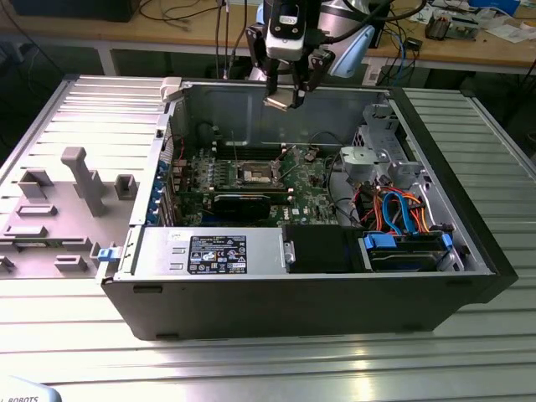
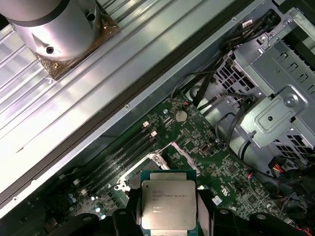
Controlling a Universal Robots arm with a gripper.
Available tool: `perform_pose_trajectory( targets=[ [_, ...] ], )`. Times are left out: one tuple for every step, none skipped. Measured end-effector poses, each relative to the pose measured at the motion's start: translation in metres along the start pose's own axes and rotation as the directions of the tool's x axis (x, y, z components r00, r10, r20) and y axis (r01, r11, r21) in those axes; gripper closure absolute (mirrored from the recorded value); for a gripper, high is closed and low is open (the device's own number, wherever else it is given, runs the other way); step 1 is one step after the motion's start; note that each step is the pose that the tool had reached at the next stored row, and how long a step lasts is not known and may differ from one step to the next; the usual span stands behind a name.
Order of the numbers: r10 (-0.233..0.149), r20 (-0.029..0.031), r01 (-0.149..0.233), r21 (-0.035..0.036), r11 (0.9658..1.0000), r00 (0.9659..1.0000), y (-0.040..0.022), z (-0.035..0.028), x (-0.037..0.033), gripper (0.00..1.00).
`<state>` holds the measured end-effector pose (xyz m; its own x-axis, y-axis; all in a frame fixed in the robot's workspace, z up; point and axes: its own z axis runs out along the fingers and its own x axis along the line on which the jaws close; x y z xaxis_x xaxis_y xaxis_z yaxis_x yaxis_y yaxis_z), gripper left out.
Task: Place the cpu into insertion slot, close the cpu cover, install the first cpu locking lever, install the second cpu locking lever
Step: 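Place the cpu into insertion slot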
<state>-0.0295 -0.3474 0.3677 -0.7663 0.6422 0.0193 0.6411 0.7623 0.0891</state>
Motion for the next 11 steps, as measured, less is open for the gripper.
perform_pose_trajectory(
  targets=[
    [0.000, -0.0001, 0.000, 0.0000, 1.0000, 1.0000, 0.0000, 0.0000, 0.0000, 0.46],
    [0.000, 0.0000, 0.000, 0.0000, 1.0000, 1.0000, 0.0000, 0.0000, 0.0000, 0.46],
    [0.000, 0.0000, 0.000, -0.0001, 1.0000, 1.0000, 0.0000, 0.0000, 0.0000, 0.46],
    [0.002, 0.0002, -0.002, -0.0001, 1.0000, 1.0000, 0.0000, 0.0000, 0.0000, 0.46],
    [0.006, 0.0006, -0.006, -0.0002, 1.0000, 1.0000, 0.0000, 0.0000, 0.0000, 0.46],
    [0.016, 0.0014, -0.016, -0.0004, 0.9999, 0.9999, 0.0000, 0.0000, 0.0000, 0.46],
    [0.025, 0.0022, -0.025, -0.0006, 0.9997, 0.9997, 0.0000, 0.0001, 0.0000, 0.46],
    [0.038, 0.0033, -0.038, -0.0010, 0.9993, 0.9993, 0.0000, 0.0001, 0.0000, 0.46],
    [0.056, 0.0050, -0.056, -0.0014, 0.9984, 0.9984, 0.0000, 0.0002, 0.0000, 0.46],
    [0.077, 0.0068, -0.077, -0.0018, 0.9970, 0.9970, 0.0000, 0.0003, 0.0000, 0.46],
    [0.091, 0.0080, -0.091, -0.0022, 0.9959, 0.9958, 0.0000, 0.0003, 0.0000, 0.46]
  ],
)
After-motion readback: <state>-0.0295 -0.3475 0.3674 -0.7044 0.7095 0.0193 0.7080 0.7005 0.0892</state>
